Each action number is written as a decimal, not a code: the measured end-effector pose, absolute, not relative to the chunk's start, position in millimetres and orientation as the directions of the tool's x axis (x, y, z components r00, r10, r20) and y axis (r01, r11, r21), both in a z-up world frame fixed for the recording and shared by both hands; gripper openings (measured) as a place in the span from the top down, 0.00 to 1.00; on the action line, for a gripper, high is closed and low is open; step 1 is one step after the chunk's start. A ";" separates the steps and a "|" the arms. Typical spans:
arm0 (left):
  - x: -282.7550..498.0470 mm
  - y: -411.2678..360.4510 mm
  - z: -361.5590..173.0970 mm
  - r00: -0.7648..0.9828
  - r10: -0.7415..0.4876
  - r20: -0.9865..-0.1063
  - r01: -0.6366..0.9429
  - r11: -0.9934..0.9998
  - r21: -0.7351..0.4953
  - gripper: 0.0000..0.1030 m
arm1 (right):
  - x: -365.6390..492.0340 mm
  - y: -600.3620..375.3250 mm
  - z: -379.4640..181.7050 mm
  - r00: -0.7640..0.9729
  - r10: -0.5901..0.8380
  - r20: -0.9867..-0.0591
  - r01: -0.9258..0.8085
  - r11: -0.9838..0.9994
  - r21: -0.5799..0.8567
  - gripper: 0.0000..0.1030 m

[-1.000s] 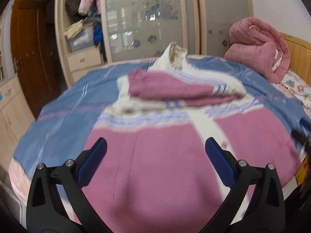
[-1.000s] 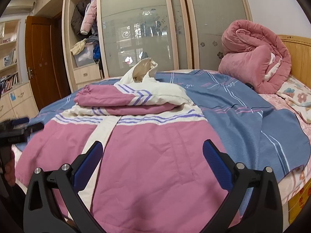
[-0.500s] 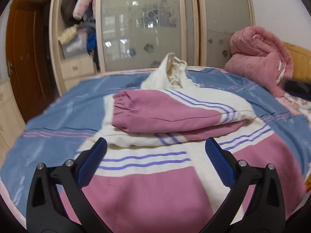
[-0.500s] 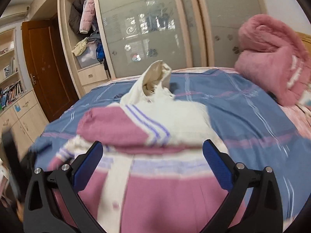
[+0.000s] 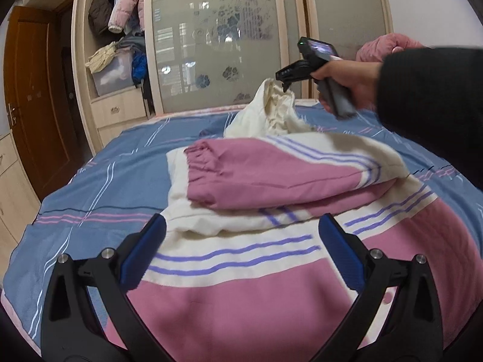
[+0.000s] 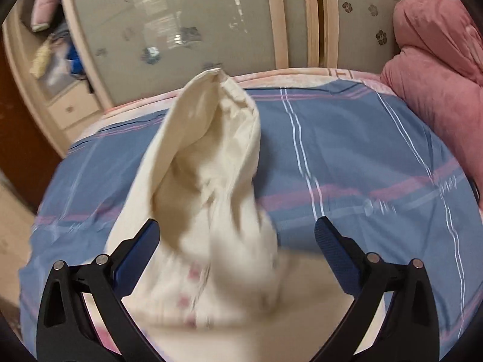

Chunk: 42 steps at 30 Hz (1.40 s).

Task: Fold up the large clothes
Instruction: 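Grasp the white hood with the right tool and lift it, then lower the hood onto the folded sleeves and open the right tool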

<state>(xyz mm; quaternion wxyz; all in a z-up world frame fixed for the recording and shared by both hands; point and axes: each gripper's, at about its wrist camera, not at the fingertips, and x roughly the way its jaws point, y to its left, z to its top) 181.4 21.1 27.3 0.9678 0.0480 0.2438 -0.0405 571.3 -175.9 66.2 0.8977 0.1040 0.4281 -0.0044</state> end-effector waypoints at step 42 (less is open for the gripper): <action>186.2 6.8 18.9 0.870 -0.044 -0.491 0.088 0.994 0.067 0.02 | 196.2 -239.5 50.2 0.865 0.336 -0.373 -0.147 0.880 0.452 0.01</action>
